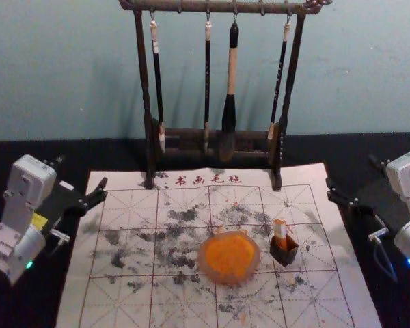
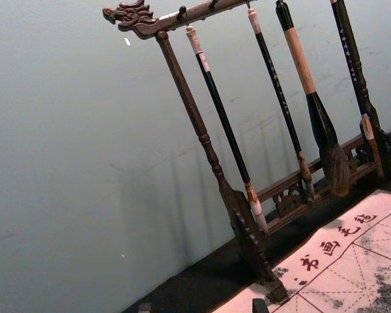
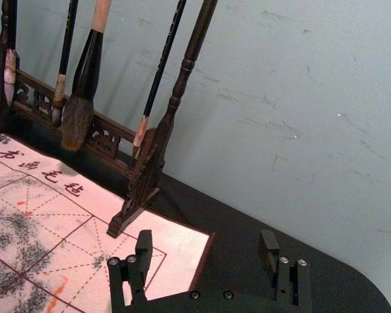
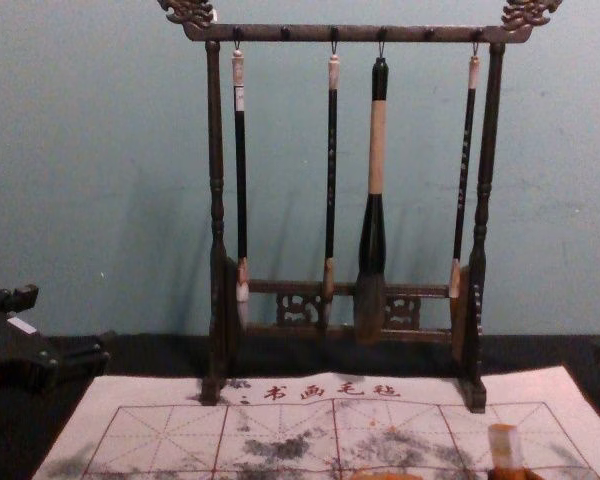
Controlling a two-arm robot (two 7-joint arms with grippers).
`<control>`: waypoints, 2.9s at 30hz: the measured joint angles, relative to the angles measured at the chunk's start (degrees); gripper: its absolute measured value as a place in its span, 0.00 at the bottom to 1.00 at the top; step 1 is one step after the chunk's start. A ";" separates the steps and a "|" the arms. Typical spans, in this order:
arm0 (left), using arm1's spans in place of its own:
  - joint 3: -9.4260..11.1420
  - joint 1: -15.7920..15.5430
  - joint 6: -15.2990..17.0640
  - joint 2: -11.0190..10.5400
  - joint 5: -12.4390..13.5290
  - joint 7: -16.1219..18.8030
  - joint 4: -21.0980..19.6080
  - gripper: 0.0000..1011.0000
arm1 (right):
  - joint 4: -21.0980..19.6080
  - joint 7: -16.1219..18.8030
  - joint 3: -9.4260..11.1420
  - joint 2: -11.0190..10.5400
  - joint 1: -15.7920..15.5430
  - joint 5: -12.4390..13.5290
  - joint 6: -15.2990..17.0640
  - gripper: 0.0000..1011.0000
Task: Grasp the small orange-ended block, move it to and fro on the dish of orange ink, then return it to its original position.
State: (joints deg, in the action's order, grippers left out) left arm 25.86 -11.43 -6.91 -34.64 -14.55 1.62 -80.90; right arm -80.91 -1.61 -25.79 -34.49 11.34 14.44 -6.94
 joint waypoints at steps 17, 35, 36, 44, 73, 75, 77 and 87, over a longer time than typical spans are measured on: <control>0.00 0.00 0.00 0.00 0.00 0.00 0.00 0.99 | 0.01 -0.02 -0.07 -0.11 0.09 0.08 0.04 0.99; 0.00 0.00 0.00 0.00 0.00 0.00 0.00 0.99 | 0.01 -0.02 -0.08 -0.15 0.09 0.11 0.03 0.99; 0.00 0.00 0.00 0.00 0.00 0.00 0.00 0.99 | 0.01 -0.02 -0.08 -0.15 0.09 0.11 0.03 0.99; 0.00 0.00 0.00 0.00 0.00 0.00 0.00 0.99 | 0.01 -0.02 -0.08 -0.15 0.09 0.10 0.03 0.99; 0.00 0.00 0.00 0.00 0.00 0.00 0.00 0.99 | 0.25 0.60 0.38 -0.03 0.09 0.07 -0.03 0.99; 0.00 0.00 0.00 0.00 0.00 0.00 0.00 0.99 | 0.22 1.11 0.78 0.00 -0.03 0.24 -0.11 0.99; 0.00 0.00 0.00 0.00 0.00 0.00 0.00 0.99 | -0.17 1.95 1.49 -0.01 -0.48 0.96 -0.33 0.99; 0.00 0.00 0.00 0.00 0.00 0.00 0.00 0.99 | -5.63 9.17 4.55 -1.89 -4.73 7.15 -1.37 0.99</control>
State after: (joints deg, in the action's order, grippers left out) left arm 25.86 -11.43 -6.91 -34.64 -14.55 1.62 -80.90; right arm -86.54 7.56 -21.24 -36.38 6.61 21.59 -8.30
